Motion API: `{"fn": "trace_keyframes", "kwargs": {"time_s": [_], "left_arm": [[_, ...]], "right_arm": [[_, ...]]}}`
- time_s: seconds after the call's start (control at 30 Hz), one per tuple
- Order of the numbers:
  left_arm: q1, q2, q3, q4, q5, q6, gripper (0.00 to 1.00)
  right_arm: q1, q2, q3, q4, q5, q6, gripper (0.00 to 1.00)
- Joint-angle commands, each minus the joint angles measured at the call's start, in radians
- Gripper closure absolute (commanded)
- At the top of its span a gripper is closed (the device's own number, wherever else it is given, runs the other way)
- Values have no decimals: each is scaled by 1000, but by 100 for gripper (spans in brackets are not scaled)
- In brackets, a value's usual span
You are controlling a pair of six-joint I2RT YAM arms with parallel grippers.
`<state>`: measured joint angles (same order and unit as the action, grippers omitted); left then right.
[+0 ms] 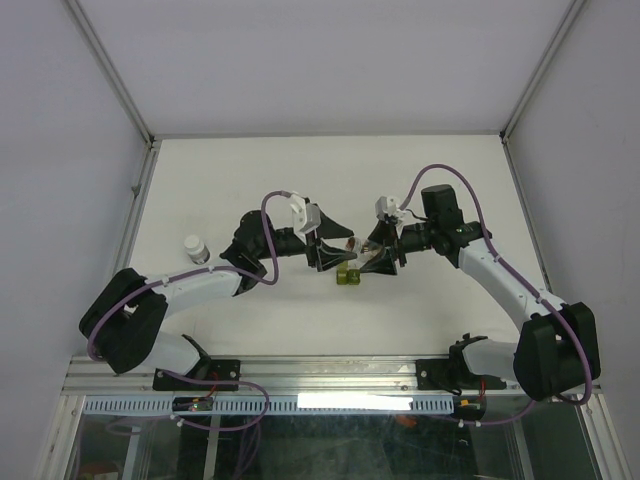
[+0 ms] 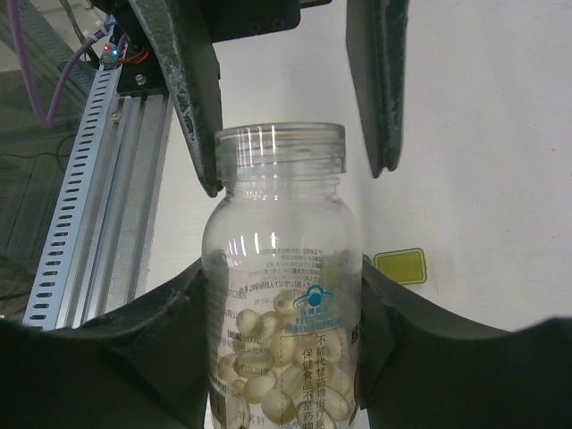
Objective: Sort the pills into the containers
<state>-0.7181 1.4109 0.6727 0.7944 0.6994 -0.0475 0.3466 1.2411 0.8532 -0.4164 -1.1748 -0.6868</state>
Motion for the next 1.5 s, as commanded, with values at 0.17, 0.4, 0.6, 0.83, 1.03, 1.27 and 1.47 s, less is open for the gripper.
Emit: {"fn": "trace_keyframes", "kwargs": {"time_s": [0.17,0.4,0.6,0.83,1.03,1.27,1.47], "left_arm": [[15,11,47,90,64,-113,77],[14,-8,55,25,-116,-384,100],[-101,-68,91,-188,-431,-588,100],[-210,-112,145,-355,-714,-627,100],[-211,-110,145,-360,-664,-631,54],[-211,-175,87,-376,-762,-605,43],[-211,-207,79,-390,-762,-582,36]], "right_arm": [[5,-14,45,17,-41,-14,100],[5,-13,47,17,-36,-13,100],[5,-4,48,18,-33,-13,100],[5,-5,49,17,-33,-11,100],[5,-9,48,17,-33,-8,100],[5,-8,50,17,-34,-9,100],[5,-7,50,17,-33,-9,100]]}}
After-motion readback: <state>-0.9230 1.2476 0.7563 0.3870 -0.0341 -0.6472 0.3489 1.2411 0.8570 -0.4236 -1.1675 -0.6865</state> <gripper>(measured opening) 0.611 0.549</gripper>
